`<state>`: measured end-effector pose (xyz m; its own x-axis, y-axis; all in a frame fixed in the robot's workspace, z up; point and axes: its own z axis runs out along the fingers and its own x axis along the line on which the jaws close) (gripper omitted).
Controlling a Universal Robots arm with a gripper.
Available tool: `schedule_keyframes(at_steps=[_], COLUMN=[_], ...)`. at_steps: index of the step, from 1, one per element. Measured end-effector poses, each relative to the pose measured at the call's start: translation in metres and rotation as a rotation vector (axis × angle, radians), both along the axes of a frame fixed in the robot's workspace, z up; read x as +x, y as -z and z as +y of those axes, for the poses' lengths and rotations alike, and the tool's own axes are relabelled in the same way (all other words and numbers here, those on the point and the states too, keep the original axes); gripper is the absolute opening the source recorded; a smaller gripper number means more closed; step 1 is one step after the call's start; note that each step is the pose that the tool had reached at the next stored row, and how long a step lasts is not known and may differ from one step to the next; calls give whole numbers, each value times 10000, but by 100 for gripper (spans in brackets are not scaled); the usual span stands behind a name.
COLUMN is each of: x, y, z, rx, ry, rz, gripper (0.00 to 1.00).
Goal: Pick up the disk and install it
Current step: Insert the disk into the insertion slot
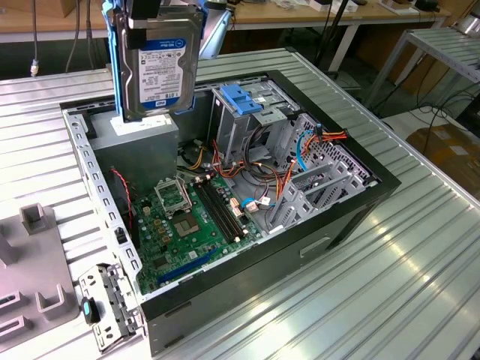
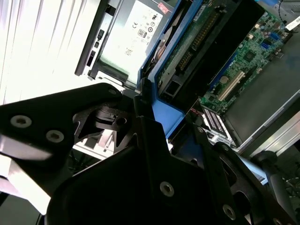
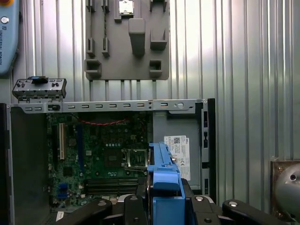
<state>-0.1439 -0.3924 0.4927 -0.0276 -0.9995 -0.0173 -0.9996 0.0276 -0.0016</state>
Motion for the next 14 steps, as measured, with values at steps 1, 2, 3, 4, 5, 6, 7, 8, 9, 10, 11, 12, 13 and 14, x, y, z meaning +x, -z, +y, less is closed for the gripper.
schedule_keyframes(at_steps=[1,2,3,4,5,6,7,8,9,10,11,12,13,14], x=[0,0,0,0,0,0,0,0,0,0,0,0,0,0], y=[0,0,0,0,0,0,0,0,0,0,0,0,0,0], z=[-2,-4,-5,-7,-10,-11,-13,-15,-16,-18,-20,-24,-26,-28], rx=[0,0,0,0,0,0,0,0,0,0,0,0,0,0], ry=[0,-1,0,0,0,0,0,0,0,0,-1,0,0,0], rz=[0,0,0,0,0,0,0,0,0,0,0,0,0,0], gripper=[37,37,37,37,37,37,37,37,37,37,37,37,37,37])
